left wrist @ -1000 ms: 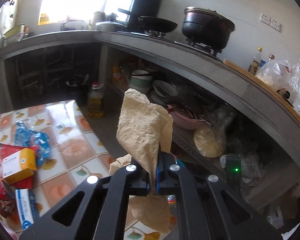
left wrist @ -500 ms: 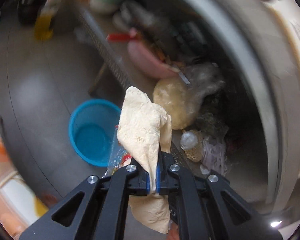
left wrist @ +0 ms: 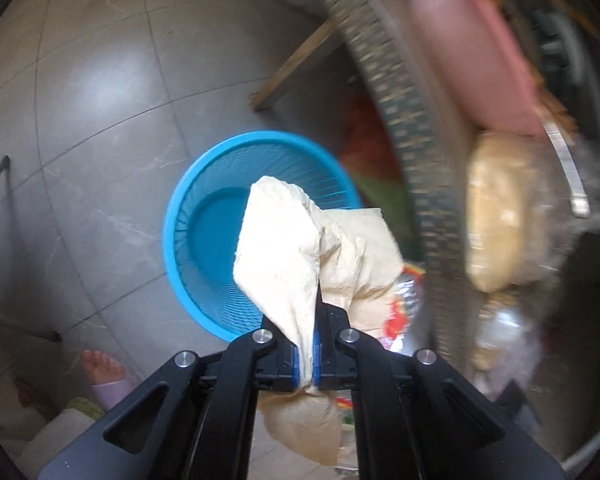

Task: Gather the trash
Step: 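Open both grippers to drop paper and snack bag into the wastebasket, then move both tools back toward the table items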

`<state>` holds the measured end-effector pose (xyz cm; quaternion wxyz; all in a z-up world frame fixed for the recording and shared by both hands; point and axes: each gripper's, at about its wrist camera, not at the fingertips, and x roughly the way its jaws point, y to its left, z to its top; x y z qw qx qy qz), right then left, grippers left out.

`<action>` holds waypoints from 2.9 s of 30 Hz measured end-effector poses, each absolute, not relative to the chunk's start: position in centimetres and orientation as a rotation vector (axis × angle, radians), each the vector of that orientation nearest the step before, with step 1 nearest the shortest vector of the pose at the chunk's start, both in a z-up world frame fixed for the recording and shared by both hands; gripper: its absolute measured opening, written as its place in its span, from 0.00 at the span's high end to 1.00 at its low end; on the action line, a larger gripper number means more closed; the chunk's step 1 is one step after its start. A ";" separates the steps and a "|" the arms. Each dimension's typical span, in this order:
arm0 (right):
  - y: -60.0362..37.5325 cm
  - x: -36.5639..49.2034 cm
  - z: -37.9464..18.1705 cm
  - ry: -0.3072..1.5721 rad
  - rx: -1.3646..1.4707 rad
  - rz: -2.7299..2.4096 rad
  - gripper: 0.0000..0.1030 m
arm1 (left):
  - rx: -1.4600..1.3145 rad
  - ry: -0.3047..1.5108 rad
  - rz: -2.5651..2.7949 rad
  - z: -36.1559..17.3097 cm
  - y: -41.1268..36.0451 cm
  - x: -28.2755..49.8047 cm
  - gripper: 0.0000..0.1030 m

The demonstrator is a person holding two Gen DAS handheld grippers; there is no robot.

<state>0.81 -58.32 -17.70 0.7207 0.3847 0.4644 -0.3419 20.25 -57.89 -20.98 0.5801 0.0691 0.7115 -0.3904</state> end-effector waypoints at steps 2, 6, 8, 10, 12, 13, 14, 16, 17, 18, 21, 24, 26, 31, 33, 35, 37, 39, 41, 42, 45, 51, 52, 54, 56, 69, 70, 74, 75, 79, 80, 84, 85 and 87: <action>-58.9 1.7 -18.8 1.063 0.824 -0.765 0.87 | 0.231 1.666 -0.889 -22.5 -58.5 20.1 0.96; -59.7 3.7 -20.4 1.128 0.769 -0.773 0.79 | 0.364 1.648 -0.867 -24.8 -60.4 19.4 0.94; -60.3 4.8 -21.5 1.161 0.740 -0.760 0.70 | 0.413 1.642 -0.862 -25.8 -61.2 19.2 0.87; -60.7 5.5 -22.3 1.176 0.724 -0.742 0.53 | 0.438 1.639 -0.853 -26.3 -61.6 19.3 0.73; -61.0 5.8 -22.7 1.186 0.707 -0.746 0.49 | 0.428 1.618 -0.841 -26.3 -61.7 19.5 0.65; -61.0 5.8 -22.6 1.181 0.703 -0.749 0.47 | 0.414 1.614 -0.840 -26.2 -61.6 19.6 0.64; -61.0 5.7 -22.5 1.177 0.698 -0.756 0.46 | 0.401 1.615 -0.842 -26.1 -61.4 19.7 0.61; -60.9 5.3 -22.3 1.164 0.695 -0.776 0.44 | 0.387 1.608 -0.854 -25.8 -61.3 19.9 0.58; -60.9 5.2 -22.3 1.153 0.698 -0.782 0.44 | 0.389 1.601 -0.859 -25.5 -61.5 19.8 0.56; -60.8 4.9 -22.1 1.146 0.698 -0.791 0.43 | 0.388 1.589 -0.866 -25.1 -61.3 19.8 0.55; -60.2 3.7 -21.1 1.117 0.699 -0.819 0.43 | 0.379 1.580 -0.870 -24.1 -61.4 19.8 0.54; -59.5 2.4 -19.9 1.082 0.703 -0.834 0.43 | 0.354 1.575 -0.890 -22.5 -60.6 19.7 0.54; -58.6 1.5 -19.0 1.060 0.709 -0.836 0.43 | 0.336 1.568 -0.911 -21.0 -60.1 19.7 0.54; -56.4 0.0 -16.3 0.997 0.711 -0.815 0.41 | 0.269 1.514 -1.018 -15.4 -56.8 19.0 0.47; -55.3 -0.5 -14.8 0.964 0.700 -0.792 0.37 | 0.234 1.464 -1.080 -12.7 -55.0 18.3 0.42; -54.3 -0.5 -13.5 0.947 0.675 -0.766 0.34 | 0.185 1.413 -1.143 -9.8 -52.6 17.7 0.39; -53.1 -0.3 -12.0 0.933 0.654 -0.725 0.29 | 0.153 1.356 -1.185 -7.4 -50.0 17.2 0.37; -51.8 -0.5 -10.4 0.923 0.626 -0.691 0.25 | 0.144 1.293 -1.207 -5.2 -47.1 16.4 0.35; -50.7 -0.4 -9.1 0.909 0.598 -0.659 0.21 | 0.146 1.226 -1.217 -3.4 -44.3 15.5 0.34; -50.1 -0.2 -8.3 0.902 0.582 -0.645 0.18 | 0.154 1.192 -1.215 -2.6 -43.0 15.2 0.34; -48.3 -0.1 -6.0 0.879 0.521 -0.606 0.14 | 0.168 1.099 -1.196 -0.5 -38.9 14.0 0.32; -44.9 1.4 -1.6 0.837 0.399 -0.567 0.08 | 0.152 0.964 -1.137 2.6 -31.0 13.0 0.30; -44.3 1.8 -0.9 0.830 0.375 -0.562 0.08 | 0.143 0.946 -1.130 2.9 -29.6 12.9 0.30; -43.1 2.7 0.4 0.815 0.340 -0.542 0.08 | 0.120 0.918 -1.096 3.6 -27.2 12.9 0.29; -41.9 3.6 1.6 0.812 0.295 -0.529 0.08 | 0.100 0.890 -1.078 4.4 -24.8 12.8 0.28; -32.4 8.6 5.5 0.803 0.037 -0.293 0.08 | -0.010 0.775 -0.870 4.7 -10.1 11.5 0.20; -32.0 8.9 5.7 0.798 0.040 -0.260 0.08 | -0.013 0.764 -0.851 4.5 -9.0 11.3 0.19; -29.1 10.6 6.5 0.771 0.043 -0.159 0.08 | -0.033 0.729 -0.778 3.7 -4.4 11.1 0.16; -28.5 11.0 6.6 0.767 0.047 -0.141 0.08 | -0.035 0.720 -0.759 3.5 -3.4 11.0 0.15; -25.9 12.7 6.6 0.758 0.078 -0.064 0.08 | -0.025 0.705 -0.669 2.5 0.0 11.0 0.14; -25.4 13.2 6.5 0.760 0.086 -0.042 0.08 | -0.022 0.702 -0.653 2.2 0.8 11.0 0.14; -23.5 14.9 5.7 0.784 0.114 0.023 0.08 | -0.014 0.700 -0.600 1.3 3.5 11.0 0.14; -23.2 15.2 5.6 0.792 0.122 0.035 0.08 | -0.017 0.700 -0.589 1.0 4.1 11.1 0.14; -22.5 15.8 5.2 0.812 0.143 0.064 0.08 | -0.026 0.703 -0.558 0.7 5.4 11.2 0.14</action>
